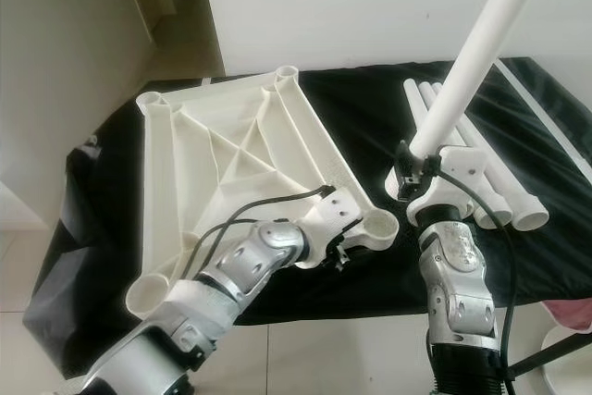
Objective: Building children table
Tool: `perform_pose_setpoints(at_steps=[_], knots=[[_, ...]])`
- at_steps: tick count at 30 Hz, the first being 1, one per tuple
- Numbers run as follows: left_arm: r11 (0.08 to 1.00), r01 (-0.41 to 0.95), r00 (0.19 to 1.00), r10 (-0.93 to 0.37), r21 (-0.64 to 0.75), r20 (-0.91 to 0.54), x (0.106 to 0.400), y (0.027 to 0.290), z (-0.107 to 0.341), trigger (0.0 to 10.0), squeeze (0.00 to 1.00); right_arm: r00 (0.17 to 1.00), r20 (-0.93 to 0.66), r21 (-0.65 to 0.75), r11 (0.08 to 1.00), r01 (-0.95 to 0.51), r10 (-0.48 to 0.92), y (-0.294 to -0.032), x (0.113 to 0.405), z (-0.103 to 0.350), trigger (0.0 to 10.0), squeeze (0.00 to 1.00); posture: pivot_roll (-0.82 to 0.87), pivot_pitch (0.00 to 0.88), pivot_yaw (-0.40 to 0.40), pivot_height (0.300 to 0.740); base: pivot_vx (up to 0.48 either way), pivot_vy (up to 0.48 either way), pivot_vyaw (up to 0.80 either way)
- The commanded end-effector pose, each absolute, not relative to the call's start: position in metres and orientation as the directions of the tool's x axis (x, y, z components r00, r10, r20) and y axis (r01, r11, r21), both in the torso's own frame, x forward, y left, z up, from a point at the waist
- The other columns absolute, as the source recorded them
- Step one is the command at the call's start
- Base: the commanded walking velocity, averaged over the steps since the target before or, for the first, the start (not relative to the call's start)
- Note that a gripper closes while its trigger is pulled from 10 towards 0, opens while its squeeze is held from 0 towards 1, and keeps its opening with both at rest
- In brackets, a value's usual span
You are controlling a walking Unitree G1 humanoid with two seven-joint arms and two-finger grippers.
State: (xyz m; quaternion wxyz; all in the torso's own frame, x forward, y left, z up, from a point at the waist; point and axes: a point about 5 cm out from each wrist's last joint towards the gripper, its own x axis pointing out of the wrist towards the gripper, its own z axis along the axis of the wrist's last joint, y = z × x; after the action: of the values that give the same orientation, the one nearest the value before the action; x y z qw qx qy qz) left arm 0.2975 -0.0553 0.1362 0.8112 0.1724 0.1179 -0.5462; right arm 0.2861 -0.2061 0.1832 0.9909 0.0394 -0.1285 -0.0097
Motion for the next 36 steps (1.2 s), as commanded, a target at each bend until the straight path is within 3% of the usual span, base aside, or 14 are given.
perform_pose_setpoints(at_steps=[1,6,8,17,20,26,36], knots=[[0.346,0.917,0.394,-0.859,0.196,-0.326,0.297,-0.061,0.149,10.0,0.0,0.956,0.292,0.086,0.996,-0.014,-0.011,-0.203,0.283,0.188,10.0,0.0,-0.04,0.0,0.061,0.74,0.0,0.0,0.0],[0.306,0.928,0.357,-0.892,0.212,-0.277,0.297,-0.054,0.156,10.0,0.0,0.955,0.296,0.076,0.997,-0.026,0.002,-0.199,0.282,0.187,10.0,0.0,-0.04,0.0,0.064,0.74,0.0,0.0,0.0],[0.235,0.954,0.278,-0.927,0.186,-0.253,0.291,-0.034,0.153,10.0,0.0,0.949,0.315,0.013,1.0,-0.021,0.016,-0.192,0.279,0.187,10.0,0.0,-0.03,0.0,0.061,0.74,0.0,0.0,0.0],[0.156,0.958,0.202,-0.963,0.241,-0.178,0.271,0.001,0.147,10.0,0.0,0.946,0.318,0.016,0.998,-0.065,0.056,-0.18,0.272,0.18,10.0,0.0,-0.02,0.0,0.05,0.74,0.0,0.0,0.0],[0.162,0.963,0.202,-0.964,0.217,-0.174,0.268,0.006,0.146,10.0,0.0,0.948,0.311,0.027,0.997,-0.075,0.063,-0.178,0.27,0.177,10.0,0.0,-0.01,0.0,0.047,0.74,0.0,0.0,0.0],[0.238,0.955,0.28,-0.922,0.18,-0.266,0.272,0.02,0.132,10.0,0.0,0.958,0.277,0.035,0.995,-0.091,0.078,-0.176,0.264,0.163,10.0,0.0,-0.01,0.0,0.043,0.74,0.0,0.0,0.0],[0.295,0.952,0.306,-0.929,0.079,-0.209,0.273,0.029,0.147,10.0,0.0,0.976,0.213,0.031,0.999,-0.044,0.036,-0.183,0.25,0.143,10.0,0.0,-0.01,0.0,0.037,0.74,0.0,0.0,0.0]])
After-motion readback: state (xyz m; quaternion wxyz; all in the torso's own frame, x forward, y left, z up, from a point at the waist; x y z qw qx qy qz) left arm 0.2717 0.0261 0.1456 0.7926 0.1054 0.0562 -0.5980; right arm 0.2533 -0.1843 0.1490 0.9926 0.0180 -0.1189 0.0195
